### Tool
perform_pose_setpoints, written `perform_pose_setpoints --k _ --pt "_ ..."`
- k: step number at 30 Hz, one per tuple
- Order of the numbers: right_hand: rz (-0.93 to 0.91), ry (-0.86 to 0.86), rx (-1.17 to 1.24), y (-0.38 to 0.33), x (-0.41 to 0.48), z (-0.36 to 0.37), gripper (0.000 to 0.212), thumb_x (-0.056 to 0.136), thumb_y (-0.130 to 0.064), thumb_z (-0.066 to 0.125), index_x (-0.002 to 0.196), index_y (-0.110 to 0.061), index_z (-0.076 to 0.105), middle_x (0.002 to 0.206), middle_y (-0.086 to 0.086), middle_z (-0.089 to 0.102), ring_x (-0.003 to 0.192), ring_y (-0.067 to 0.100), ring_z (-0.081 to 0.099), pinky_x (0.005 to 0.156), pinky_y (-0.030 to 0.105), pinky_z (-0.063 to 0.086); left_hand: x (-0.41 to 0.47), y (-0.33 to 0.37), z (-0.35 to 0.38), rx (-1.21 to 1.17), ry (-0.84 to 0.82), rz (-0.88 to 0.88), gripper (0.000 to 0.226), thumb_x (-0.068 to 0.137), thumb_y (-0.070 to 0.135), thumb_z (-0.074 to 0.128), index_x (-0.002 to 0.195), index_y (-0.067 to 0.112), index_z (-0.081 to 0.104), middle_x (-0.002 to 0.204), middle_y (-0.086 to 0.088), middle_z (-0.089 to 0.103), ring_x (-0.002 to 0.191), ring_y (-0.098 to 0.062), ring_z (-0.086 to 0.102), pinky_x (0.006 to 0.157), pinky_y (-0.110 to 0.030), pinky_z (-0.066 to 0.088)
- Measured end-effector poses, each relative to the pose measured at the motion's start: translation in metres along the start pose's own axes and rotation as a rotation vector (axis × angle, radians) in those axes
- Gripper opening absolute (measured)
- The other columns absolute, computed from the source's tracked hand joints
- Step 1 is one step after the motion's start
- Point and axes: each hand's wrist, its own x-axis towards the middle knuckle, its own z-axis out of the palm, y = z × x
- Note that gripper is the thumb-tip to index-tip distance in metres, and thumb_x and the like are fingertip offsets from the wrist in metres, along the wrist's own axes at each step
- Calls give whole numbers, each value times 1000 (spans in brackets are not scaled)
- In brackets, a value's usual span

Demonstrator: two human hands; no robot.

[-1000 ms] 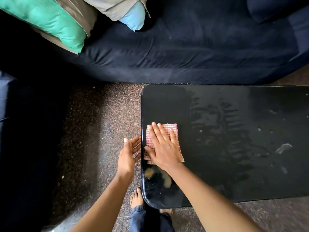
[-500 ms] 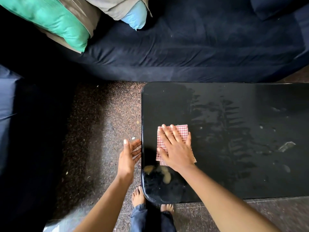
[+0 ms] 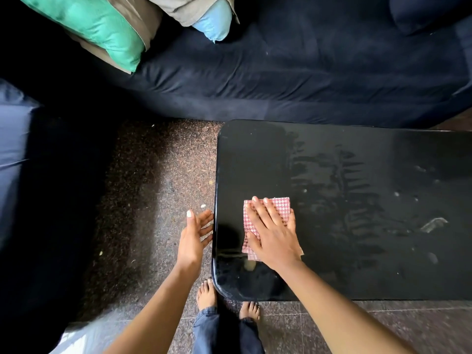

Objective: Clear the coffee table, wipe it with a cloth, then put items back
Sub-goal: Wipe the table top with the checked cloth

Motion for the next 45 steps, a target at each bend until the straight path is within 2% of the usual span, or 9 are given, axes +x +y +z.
perform_pose_setpoints --k 6,10,16,25,29,33,37,42,45 --pt "-139 -45 30 -66 -1 10 75 84 -58 33 151 -32 13 159 -8 15 145 19 17 104 70 18 -1 -1 -2 55 -2 44 70 94 63 19 129 16 58 120 3 66 110 -13 62 92 -33 48" --pt "-207 -71 17 -45 -6 5 74 83 -57 31 151 -35 11 159 -11 11 146 16 13 106 68 21 -9 0 -2 74 -22 54 69 95 61 18 132 16 55 122 4 64 112 -12 60 91 -30 46" --pt "-83 -66 -9 -3 -35 2 66 85 -49 38 148 -32 25 156 -8 23 142 18 28 101 65 33 -23 -7 -3 55 15 43 67 96 56 20 130 11 56 112 8 67 109 -16 62 91 -30 46" --pt "-183 -111 57 -75 -37 6 80 76 -59 38 149 -30 23 155 -6 28 141 20 30 98 70 32 -41 -24 -12 106 45 6 67 90 62 25 118 16 66 110 -5 70 103 -19 66 87 -36 53" --pt "-220 -101 15 -51 -46 9 78 77 -59 41 149 -36 22 157 -9 22 142 17 26 101 66 31 -41 -22 -10 135 57 5 68 91 62 25 119 14 64 111 -4 70 102 -19 65 84 -34 53" --pt "-54 -82 26 -12 -73 13 71 82 -53 42 148 -37 23 157 -9 21 142 17 27 101 66 33 -39 -22 -10 172 70 2 64 98 53 22 123 9 62 113 -6 68 98 -18 65 79 -33 49" --pt "80 -90 66 -29 -79 13 70 83 -51 40 149 -34 21 157 -7 21 142 20 26 100 69 31 -41 -27 -13 204 74 4 65 99 52 21 121 10 64 109 -5 69 95 -18 65 77 -32 48" --pt "-73 -92 78 -80 -75 16 76 81 -59 38 148 -32 17 157 -3 22 143 21 23 100 69 21 -44 -33 -17 214 66 3 68 96 57 19 117 13 66 107 -5 71 96 -14 65 79 -31 48" --pt "-132 -89 59 -79 -75 18 76 83 -60 37 151 -34 13 157 -4 21 143 21 24 102 66 25 -47 -34 -17 221 68 12 67 97 56 18 114 14 67 104 -3 71 95 -13 66 80 -30 46"
